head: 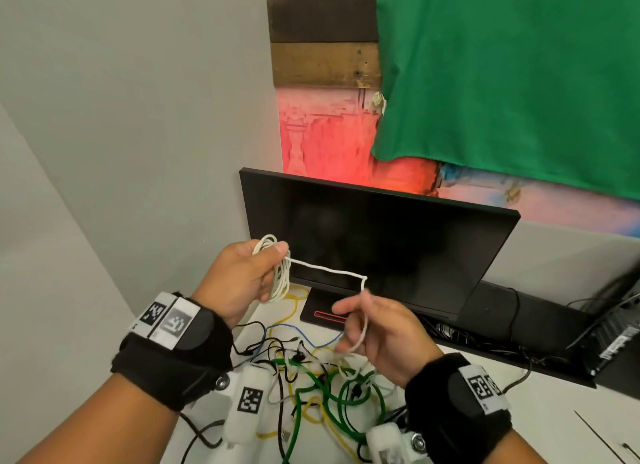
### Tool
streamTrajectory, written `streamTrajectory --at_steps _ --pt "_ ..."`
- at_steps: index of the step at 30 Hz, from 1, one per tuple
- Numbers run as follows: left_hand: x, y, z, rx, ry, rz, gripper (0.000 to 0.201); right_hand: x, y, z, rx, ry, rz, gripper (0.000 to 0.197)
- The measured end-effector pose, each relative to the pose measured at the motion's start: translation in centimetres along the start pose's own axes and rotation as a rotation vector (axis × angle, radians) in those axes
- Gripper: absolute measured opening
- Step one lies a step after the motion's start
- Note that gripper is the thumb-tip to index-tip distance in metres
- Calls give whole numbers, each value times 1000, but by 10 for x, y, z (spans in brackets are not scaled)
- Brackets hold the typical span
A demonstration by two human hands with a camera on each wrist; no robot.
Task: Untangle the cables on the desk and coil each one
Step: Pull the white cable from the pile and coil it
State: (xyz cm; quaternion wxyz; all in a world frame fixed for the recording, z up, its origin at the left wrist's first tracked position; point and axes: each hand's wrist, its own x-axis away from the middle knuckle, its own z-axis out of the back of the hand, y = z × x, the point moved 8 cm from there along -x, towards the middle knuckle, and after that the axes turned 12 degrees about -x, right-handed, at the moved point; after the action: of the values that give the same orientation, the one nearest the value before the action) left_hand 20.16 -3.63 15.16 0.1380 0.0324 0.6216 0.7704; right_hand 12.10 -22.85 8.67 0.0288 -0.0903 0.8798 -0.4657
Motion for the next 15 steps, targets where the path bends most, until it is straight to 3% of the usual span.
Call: streamTrajectory --at_steps 3,6,9,11,13,15 --pt "1 4 10 55 21 2 45 -4 -14 29 287 137 156 15" --pt "7 6 14 162 -76 46 33 -6 -39 73 401 352 280 21" --pt "26 3 -17 203 -432 158 32 -7 -65 86 668 525 476 18" --pt "46 7 -46 274 -682 184 32 -10 -70 87 723 634 564 21" --pt "65 14 -72 395 -845 191 29 -18 -60 86 755 681 534 25" --pt "75 25 -90 546 -922 168 28 -27 -37 80 810 655 432 33"
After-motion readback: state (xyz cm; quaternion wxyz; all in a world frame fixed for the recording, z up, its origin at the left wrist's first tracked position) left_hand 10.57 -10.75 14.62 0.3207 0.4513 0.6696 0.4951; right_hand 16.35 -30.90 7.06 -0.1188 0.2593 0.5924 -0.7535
